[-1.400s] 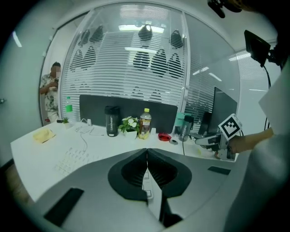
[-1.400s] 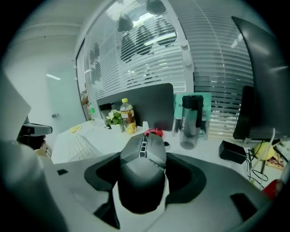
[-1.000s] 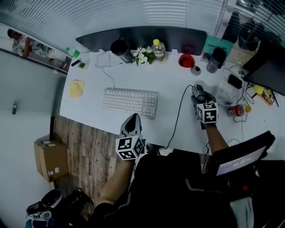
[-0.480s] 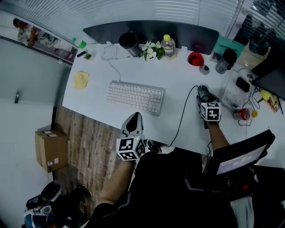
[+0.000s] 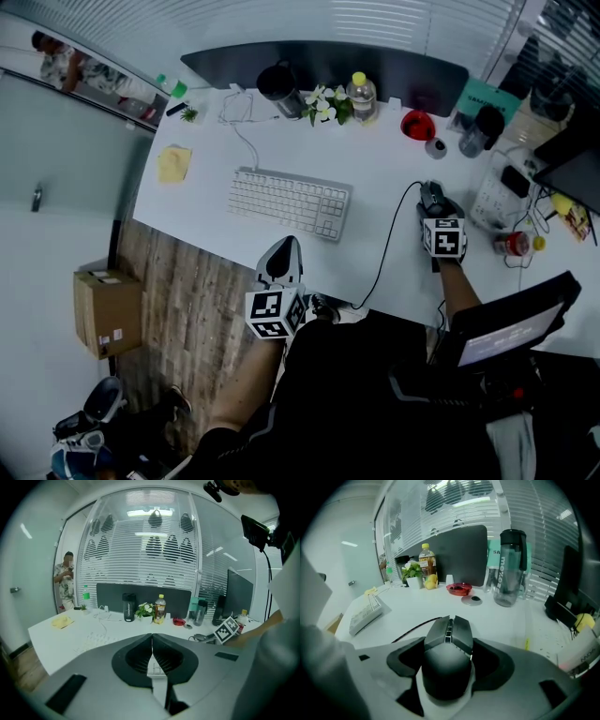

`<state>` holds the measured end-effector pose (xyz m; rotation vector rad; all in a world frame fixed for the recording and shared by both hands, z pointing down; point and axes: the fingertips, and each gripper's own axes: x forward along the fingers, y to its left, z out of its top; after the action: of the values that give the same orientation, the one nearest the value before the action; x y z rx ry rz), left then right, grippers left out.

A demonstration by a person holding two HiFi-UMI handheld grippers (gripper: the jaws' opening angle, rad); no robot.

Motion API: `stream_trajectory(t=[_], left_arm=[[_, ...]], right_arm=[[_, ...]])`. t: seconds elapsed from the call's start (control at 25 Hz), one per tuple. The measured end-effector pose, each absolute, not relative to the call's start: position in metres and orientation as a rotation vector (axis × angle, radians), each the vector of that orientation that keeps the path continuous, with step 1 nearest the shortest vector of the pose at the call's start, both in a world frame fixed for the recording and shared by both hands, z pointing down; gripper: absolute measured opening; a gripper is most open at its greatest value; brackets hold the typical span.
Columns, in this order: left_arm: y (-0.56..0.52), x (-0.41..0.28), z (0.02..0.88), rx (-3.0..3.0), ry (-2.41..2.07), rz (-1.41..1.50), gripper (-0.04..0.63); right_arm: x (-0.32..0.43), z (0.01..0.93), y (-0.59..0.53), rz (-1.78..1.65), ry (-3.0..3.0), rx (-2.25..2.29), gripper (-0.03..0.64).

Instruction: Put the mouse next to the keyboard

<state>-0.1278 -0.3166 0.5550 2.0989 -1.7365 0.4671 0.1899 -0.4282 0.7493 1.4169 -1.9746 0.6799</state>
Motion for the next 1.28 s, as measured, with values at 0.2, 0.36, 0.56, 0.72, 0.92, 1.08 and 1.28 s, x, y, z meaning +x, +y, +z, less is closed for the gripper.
stream_trajectory(t=[0.2,0.36,0.56,0.72,0.92,1.08,1.28], left_arm=[[-0.315,-0.129,0.556,2.100,-1.727,0.473,0.030],[-0.315,-0.127,0.550,2.121,-1.715,0.468,0.031],[-0.316,-0.130,0.545,2.138,-1.705,0.458,0.031],[-0.316,-0.133,0.545,2.143,-1.694,0.456,0.031],[-0.318,-0.136,0.543,2.160,-1.671,0.450,0.031],[-0.318,-0.144,0.539,2.180,-1.654,0.448,0.031],[-0.320,-0.163,0.532,2.205,-1.645,0.435,0.031]], right_arm=[[0.189,0.750,-0.428,0.687,-1.968,1.420,0.305],[0.190,0.749,-0.428,0.681,-1.963,1.417,0.305],[0.191,0.749,-0.427,0.715,-1.923,1.474,0.301],[0.188,0.749,-0.419,0.776,-1.872,1.503,0.293],[0.177,0.751,-0.407,0.814,-1.803,1.549,0.293],[0.158,0.750,-0.393,0.847,-1.760,1.588,0.293],[0.139,0.748,-0.383,0.906,-1.704,1.625,0.295]])
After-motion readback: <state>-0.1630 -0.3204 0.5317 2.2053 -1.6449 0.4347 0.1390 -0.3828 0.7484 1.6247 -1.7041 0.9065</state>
